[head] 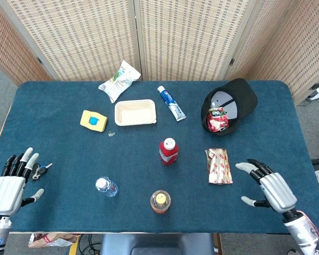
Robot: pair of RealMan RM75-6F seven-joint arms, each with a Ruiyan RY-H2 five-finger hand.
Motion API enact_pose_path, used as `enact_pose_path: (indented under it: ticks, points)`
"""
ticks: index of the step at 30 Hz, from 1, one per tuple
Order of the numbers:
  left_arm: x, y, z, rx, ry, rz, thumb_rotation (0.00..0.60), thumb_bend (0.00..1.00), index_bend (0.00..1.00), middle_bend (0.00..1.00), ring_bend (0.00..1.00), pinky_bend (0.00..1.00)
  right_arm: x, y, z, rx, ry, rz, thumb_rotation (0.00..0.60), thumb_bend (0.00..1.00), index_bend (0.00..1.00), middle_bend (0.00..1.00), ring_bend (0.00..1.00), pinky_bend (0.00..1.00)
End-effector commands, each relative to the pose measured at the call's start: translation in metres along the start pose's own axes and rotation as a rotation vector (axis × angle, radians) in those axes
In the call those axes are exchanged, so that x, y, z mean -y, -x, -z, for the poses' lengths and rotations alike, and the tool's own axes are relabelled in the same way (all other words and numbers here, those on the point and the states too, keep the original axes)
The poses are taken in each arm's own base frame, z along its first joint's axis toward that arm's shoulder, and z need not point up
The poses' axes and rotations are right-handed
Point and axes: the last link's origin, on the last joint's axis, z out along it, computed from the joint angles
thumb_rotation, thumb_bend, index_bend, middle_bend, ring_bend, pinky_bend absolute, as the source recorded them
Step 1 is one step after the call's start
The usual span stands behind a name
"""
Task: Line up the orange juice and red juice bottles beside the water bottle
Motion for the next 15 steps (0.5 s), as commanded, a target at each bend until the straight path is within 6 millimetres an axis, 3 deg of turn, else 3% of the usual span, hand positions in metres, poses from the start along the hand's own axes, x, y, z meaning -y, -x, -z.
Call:
enact_pose_path:
  ticks: [1,15]
  points:
    - [-0.001,-0.001,0.0,-0.005,0.004,0.001,0.6,0.13,0.06,0.0,0.01,0.0,0.013,0.014,-0.013,0.091,-0.076,-0.087,0.6,0.0,0.21,0.23,0.12,0.22]
    - [-0.001,0.003,-0.001,0.007,0.002,0.005,0.6,0.13,0.06,0.0,0.01,0.0,0.04,0.052,-0.058,0.252,-0.184,-0.352,0.6,0.0,0.21,0.23,0.12,0.22]
